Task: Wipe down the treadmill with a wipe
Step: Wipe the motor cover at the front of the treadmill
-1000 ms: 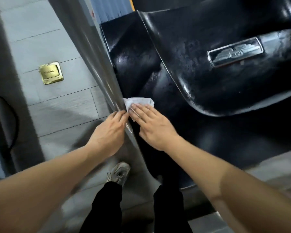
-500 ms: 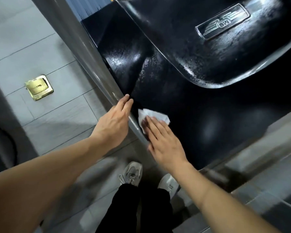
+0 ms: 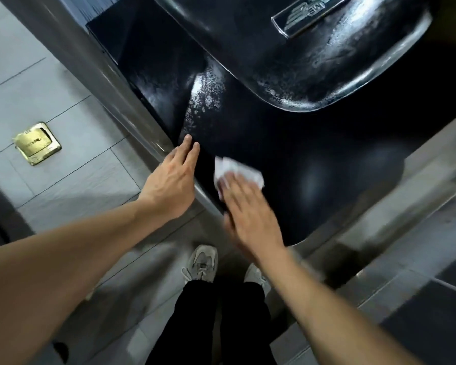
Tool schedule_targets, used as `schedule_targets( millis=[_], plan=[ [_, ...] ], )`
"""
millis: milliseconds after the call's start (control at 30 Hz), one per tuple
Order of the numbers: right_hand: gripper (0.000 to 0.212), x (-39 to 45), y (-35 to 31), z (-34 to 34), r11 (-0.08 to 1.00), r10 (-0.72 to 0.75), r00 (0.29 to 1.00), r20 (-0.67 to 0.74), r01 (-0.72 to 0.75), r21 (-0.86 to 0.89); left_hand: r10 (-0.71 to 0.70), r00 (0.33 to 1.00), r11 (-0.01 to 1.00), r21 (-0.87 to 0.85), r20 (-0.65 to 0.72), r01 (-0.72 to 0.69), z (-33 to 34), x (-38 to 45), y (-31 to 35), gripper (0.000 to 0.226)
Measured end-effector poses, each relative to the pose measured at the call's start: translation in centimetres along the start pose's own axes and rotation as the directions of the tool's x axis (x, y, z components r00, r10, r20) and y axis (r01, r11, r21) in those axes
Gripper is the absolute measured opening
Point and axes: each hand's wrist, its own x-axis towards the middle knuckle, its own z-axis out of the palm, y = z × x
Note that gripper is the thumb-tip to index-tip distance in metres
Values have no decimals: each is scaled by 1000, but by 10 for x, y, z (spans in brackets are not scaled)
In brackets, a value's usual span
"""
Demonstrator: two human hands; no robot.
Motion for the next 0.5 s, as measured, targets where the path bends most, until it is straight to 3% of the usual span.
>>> schedule_targets(
  millis=[133,233,367,500],
  plan=[
    [68,-78,6,9,996,-56,996,63,52,74,-46,998,999,13,51,45,9,2,4,84],
    [60,-17,27,-5,998,-50,999,-10,50,39,-40,998,999,29,44,38,16,6,-1,88],
    [58,97,57,-35,990,134,975,-176,-125,62,-69,996,996,62,57,66,15,5,6,86],
    [60,91,51,-32,971,233,951,-203,-217,100,-82,997,995,64,17,80,6,3,17,81]
  ],
)
